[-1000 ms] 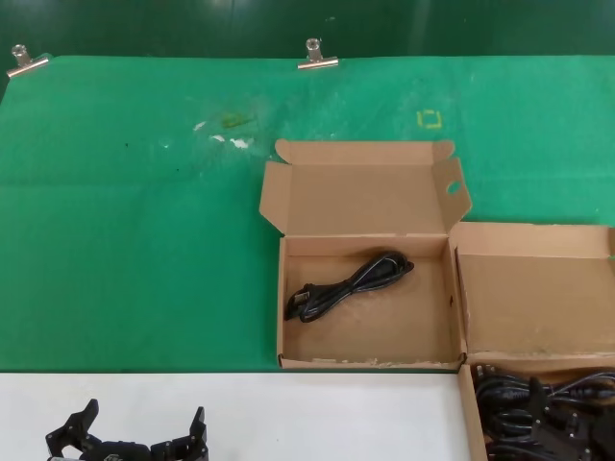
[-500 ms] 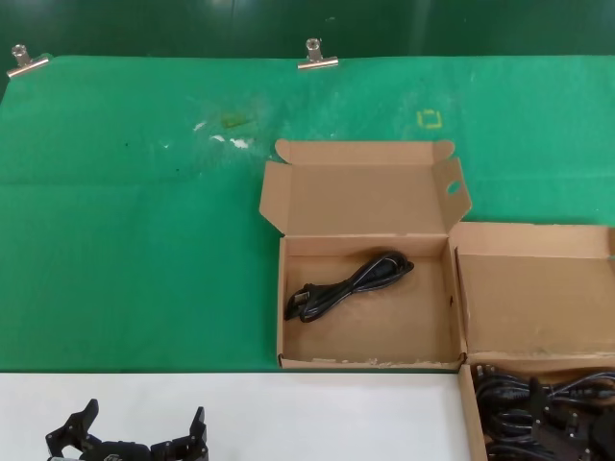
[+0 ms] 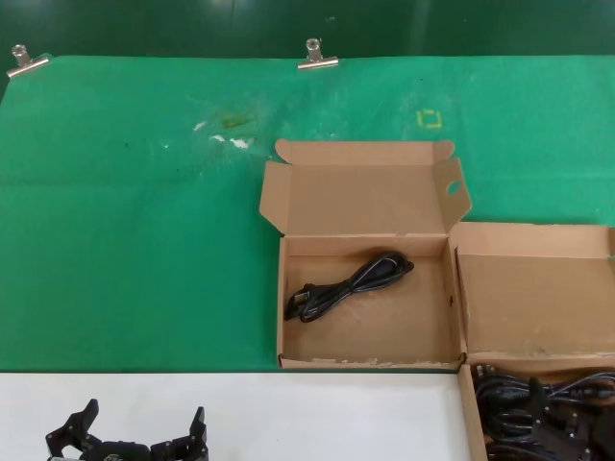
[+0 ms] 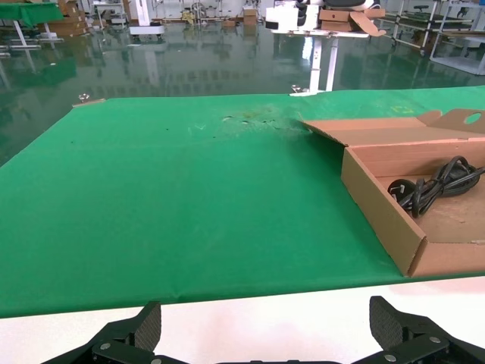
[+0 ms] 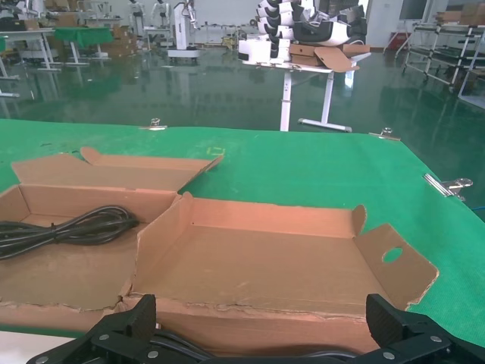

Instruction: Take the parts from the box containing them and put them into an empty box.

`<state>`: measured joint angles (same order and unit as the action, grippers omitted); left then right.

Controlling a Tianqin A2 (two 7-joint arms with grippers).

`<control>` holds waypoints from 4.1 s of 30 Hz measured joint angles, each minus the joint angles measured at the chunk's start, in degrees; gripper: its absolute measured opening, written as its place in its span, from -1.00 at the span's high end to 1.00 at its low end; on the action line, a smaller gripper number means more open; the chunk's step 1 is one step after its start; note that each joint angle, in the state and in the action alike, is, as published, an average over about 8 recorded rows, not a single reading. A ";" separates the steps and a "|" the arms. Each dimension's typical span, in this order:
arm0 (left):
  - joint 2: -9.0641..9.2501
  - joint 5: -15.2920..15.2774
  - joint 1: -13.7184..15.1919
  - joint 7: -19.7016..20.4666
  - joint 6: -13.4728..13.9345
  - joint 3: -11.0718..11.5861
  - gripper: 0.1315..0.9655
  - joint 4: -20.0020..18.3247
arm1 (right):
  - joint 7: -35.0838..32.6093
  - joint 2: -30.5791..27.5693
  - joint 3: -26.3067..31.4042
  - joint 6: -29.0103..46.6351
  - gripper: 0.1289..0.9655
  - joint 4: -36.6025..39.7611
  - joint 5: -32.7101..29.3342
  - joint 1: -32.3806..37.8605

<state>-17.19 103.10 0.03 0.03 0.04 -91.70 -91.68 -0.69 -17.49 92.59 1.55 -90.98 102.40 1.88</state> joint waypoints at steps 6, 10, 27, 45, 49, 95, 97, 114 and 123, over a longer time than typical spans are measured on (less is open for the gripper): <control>0.00 0.00 0.00 0.00 0.00 0.00 -1.00 0.00 | 0.00 0.00 0.00 0.00 -1.00 0.00 0.00 0.00; 0.00 0.00 0.00 0.00 0.00 0.00 -1.00 0.00 | 0.00 0.00 0.00 0.00 -1.00 0.00 0.00 0.00; 0.00 0.00 0.00 0.00 0.00 0.00 -1.00 0.00 | 0.00 0.00 0.00 0.00 -1.00 0.00 0.00 0.00; 0.00 0.00 0.00 0.00 0.00 0.00 -1.00 0.00 | 0.00 0.00 0.00 0.00 -1.00 0.00 0.00 0.00; 0.00 0.00 0.00 0.00 0.00 0.00 -1.00 0.00 | 0.00 0.00 0.00 0.00 -1.00 0.00 0.00 0.00; -3.42 7.34 3.83 0.04 -8.28 -0.54 -1.00 3.16 | 0.00 0.00 0.00 0.00 -1.00 0.00 0.00 0.00; -3.42 7.34 3.83 0.04 -8.28 -0.54 -1.00 3.16 | 0.00 0.00 0.00 0.00 -1.00 0.00 0.00 0.00; -3.42 7.34 3.83 0.04 -8.28 -0.54 -1.00 3.16 | 0.00 0.00 0.00 0.00 -1.00 0.00 0.00 0.00; -3.42 7.34 3.83 0.04 -8.28 -0.54 -1.00 3.16 | 0.00 0.00 0.00 0.00 -1.00 0.00 0.00 0.00</control>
<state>-20.60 110.43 3.86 0.07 -8.24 -92.24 -88.52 -0.69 -17.49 92.59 1.55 -90.98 102.40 1.88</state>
